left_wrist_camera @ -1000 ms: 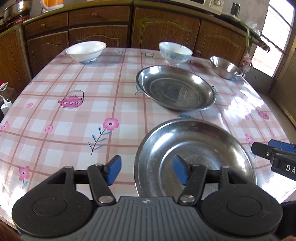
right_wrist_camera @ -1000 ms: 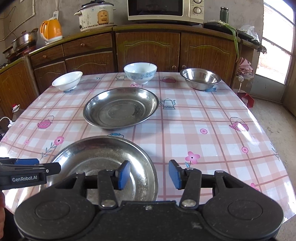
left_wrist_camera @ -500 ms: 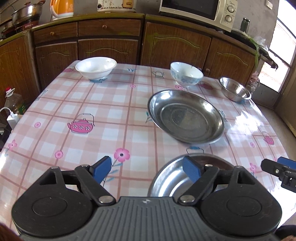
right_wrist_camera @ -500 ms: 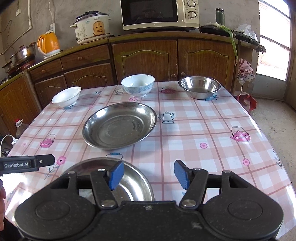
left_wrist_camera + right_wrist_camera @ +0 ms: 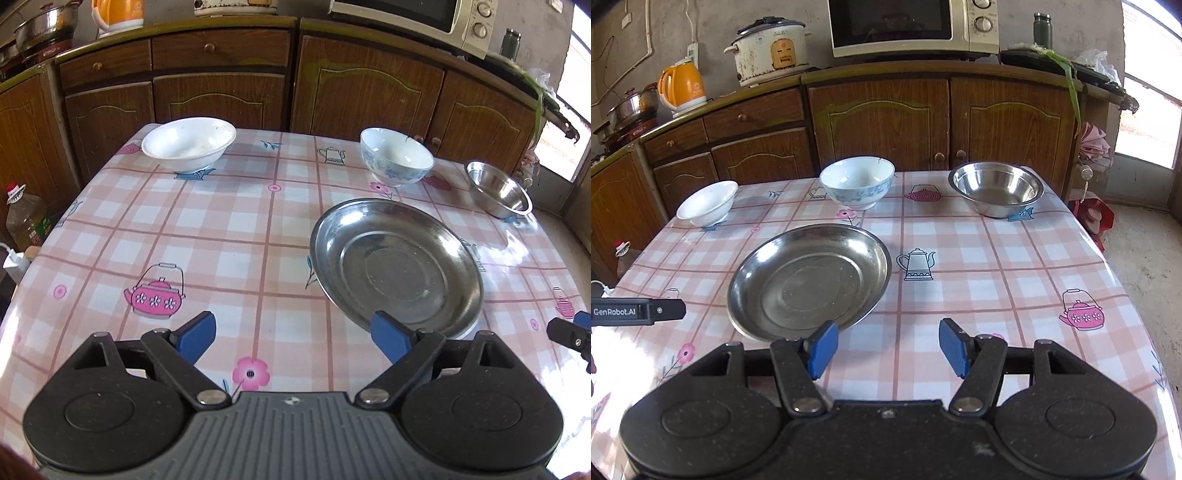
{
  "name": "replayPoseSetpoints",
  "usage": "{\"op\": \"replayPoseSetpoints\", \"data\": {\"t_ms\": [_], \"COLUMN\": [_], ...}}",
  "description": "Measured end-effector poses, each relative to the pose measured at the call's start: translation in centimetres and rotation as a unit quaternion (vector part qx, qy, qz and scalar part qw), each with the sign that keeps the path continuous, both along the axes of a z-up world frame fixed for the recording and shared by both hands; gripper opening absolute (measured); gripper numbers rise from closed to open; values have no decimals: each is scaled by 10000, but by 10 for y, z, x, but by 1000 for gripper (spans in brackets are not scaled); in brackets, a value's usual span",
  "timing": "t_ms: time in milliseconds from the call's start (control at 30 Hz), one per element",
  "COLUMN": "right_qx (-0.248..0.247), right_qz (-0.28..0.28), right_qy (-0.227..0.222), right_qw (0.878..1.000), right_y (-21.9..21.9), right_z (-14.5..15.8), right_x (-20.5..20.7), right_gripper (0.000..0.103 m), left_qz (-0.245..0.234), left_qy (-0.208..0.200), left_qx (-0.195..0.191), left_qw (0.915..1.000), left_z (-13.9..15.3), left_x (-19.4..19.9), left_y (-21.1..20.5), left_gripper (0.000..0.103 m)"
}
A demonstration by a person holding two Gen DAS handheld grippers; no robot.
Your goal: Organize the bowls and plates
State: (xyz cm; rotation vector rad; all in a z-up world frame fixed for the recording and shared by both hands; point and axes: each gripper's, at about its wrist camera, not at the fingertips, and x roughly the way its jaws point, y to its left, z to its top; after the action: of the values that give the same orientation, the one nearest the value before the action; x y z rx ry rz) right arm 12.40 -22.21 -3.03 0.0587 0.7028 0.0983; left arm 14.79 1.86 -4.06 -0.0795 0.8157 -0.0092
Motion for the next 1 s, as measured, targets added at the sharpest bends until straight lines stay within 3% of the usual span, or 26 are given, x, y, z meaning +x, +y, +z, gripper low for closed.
{"op": "replayPoseSetpoints", "data": {"t_ms": [433, 700, 767, 833, 900, 933, 967, 1000], "right_qx": [333, 749, 840, 889, 974, 1031, 1058, 1013], "right_qz": [150, 66, 46, 67, 112, 150, 185, 164], "right_qy": [628, 890, 876, 808, 767, 766, 785, 759], "right_qw": [9974, 9932, 9926, 9927, 9922, 9916, 9911, 9918], "right_y": [-2, -4, -4, -2, -1, 0, 3, 5], "right_z": [-45, -70, -74, -74, -75, -76, -77, -76], "right_x": [91, 126, 131, 135, 138, 139, 141, 141], "right_gripper": [73, 73, 74, 74, 59, 38, 28, 27], "left_qz": [-165, -373, -437, -543, -630, -650, -728, -719], "left_qy": [330, 361, 334, 378, 394, 306, 274, 251], "left_qx": [195, 233, 252, 256, 256, 311, 270, 328], "left_qw": [9991, 9984, 9982, 9975, 9969, 9969, 9966, 9966], "left_z": [-32, -48, -50, -54, -57, -57, -57, -56], "left_x": [69, 96, 100, 105, 109, 108, 108, 108], "left_y": [-9, -15, -18, -20, -24, -26, -27, -29], "left_gripper": [99, 97, 90, 73, 56, 48, 42, 36]}}
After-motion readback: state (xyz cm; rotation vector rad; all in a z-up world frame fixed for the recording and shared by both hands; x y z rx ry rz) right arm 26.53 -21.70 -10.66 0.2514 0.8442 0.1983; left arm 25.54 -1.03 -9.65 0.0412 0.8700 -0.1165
